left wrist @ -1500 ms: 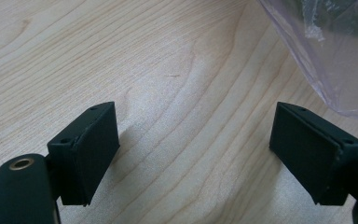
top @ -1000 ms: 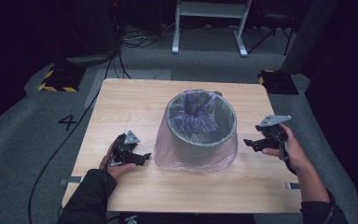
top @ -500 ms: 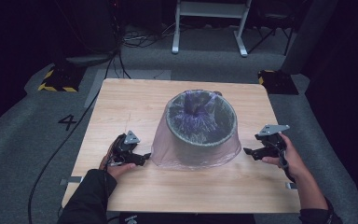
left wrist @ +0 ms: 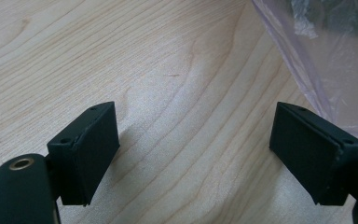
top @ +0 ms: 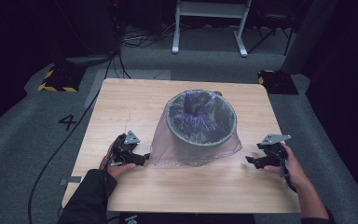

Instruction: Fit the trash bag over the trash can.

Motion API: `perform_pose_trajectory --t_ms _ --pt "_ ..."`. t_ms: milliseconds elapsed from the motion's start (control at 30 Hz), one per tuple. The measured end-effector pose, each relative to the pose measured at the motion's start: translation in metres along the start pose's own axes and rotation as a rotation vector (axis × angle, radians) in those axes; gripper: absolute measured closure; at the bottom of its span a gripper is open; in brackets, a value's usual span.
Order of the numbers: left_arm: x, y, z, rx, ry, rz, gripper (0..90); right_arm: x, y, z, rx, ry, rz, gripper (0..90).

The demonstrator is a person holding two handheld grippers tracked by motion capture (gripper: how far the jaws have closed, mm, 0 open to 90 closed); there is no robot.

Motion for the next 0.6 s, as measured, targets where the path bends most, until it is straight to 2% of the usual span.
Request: perform_pose_trajectory --t_ms 433,600 --pt "0.000 0.000 0.000 0.000 0.000 0.000 15.1 0.020 -0.003 -0.009 -0.015 0.008 0.018 19.9" --pt "0.000 0.000 0.000 0.000 0.000 0.000 15.1 0.030 -0.004 -0.009 -0.023 0.043 0.038 19.5"
Point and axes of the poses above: each handheld gripper's, and its own axes: y roughly forward along the jaws, x roughly out of its underside, z roughly to its right, the point moved 8 cm from there along y, roughly forward along the jaws, and after that the axes turned 2 degrees about y, right-handed, at the moved point
